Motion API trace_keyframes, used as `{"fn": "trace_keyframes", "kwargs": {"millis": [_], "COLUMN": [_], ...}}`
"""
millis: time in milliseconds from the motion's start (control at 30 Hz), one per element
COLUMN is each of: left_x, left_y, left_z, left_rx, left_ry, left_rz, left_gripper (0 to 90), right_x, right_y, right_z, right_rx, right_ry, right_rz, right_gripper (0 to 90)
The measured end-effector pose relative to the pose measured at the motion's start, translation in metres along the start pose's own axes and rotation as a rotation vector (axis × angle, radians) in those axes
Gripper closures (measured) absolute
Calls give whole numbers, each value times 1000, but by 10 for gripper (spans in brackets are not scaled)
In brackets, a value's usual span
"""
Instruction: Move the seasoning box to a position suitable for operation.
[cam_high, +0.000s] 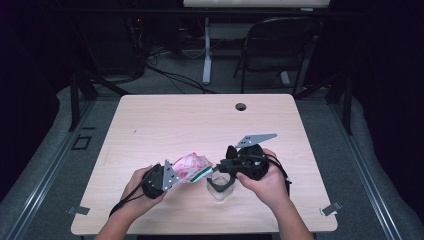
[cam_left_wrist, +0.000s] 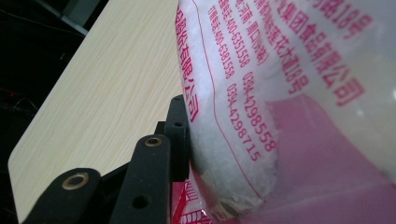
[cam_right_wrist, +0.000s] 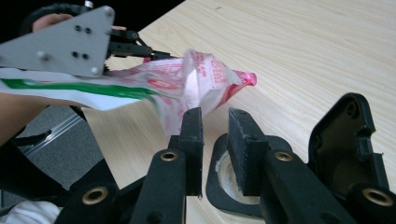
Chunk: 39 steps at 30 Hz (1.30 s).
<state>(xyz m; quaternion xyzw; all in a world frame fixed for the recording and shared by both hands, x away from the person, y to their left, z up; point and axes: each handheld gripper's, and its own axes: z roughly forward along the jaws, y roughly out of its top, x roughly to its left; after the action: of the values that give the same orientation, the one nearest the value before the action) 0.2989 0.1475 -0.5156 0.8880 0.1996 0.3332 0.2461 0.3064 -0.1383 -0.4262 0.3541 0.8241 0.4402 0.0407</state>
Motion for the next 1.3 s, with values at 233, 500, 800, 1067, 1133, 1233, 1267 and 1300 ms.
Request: {"fn": "trace_keyframes", "kwargs": {"millis": [233, 500, 800, 1067, 1133, 1233, 1267, 1300], "left_x": [2, 3, 1, 2, 3, 3, 3, 2], "left_y": [-2, -5, -4, -3, -3, -4, -4, -4], "left_z": [2, 6, 6, 5, 5, 5, 5, 6], "left_rx": [19, 41, 56, 56, 53, 55, 57, 58], "left_ry": [0, -1, -9, -3, -4, -7, -10, -11], "left_rz": [-4, -9, 0, -3, -7, -8, -8, -4], "left_gripper": [696, 697, 697, 698, 698, 698, 698, 698], "right_x": [15, 24, 28, 28, 27, 30, 31, 31], "right_y": [3, 4, 4, 4, 4, 4, 4, 4], "right_z": [-6, -8, -3, -5, -6, -6, -5, -5], "right_rx": [-15, -21, -3, 3, -4, -3, -3, -3], "right_ry": [12, 14, -3, -6, -2, 0, -1, -1], "right_rz": [-91, -135, -170, -188, -187, -197, -202, -202], "right_gripper": [677, 647, 581, 572, 568, 551, 545, 545]}}
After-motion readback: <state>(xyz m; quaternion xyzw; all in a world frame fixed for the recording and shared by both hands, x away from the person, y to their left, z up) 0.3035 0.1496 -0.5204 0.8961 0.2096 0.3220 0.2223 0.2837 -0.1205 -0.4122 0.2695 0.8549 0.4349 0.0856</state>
